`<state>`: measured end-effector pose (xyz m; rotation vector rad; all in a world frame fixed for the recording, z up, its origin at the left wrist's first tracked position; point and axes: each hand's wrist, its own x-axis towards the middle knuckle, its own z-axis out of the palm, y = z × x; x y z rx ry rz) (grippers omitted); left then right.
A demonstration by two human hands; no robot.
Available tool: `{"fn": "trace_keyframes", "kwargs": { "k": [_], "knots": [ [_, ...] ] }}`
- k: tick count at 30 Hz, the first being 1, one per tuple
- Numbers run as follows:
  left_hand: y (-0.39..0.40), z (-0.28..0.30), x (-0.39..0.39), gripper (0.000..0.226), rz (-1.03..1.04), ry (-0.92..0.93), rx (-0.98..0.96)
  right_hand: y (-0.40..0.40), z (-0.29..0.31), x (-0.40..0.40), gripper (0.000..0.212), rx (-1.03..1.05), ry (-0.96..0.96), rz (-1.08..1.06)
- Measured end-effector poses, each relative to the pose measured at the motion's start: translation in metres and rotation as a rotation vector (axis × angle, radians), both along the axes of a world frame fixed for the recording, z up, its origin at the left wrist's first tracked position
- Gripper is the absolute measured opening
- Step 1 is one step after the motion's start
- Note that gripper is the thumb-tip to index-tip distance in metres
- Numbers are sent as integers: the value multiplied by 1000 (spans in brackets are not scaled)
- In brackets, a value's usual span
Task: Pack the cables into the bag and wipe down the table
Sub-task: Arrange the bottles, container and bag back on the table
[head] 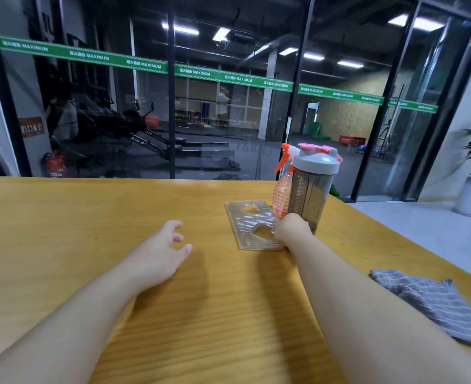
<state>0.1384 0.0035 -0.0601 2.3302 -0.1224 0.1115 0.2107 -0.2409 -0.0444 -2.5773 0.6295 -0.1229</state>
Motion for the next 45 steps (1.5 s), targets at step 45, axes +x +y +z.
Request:
{"fn": "trace_keyframes", "kwargs": {
  "k": [45],
  "knots": [
    [0, -1, 0, 57, -40, -63, 11, 41, -21, -3, 60, -302, -57, 249]
  ]
}}
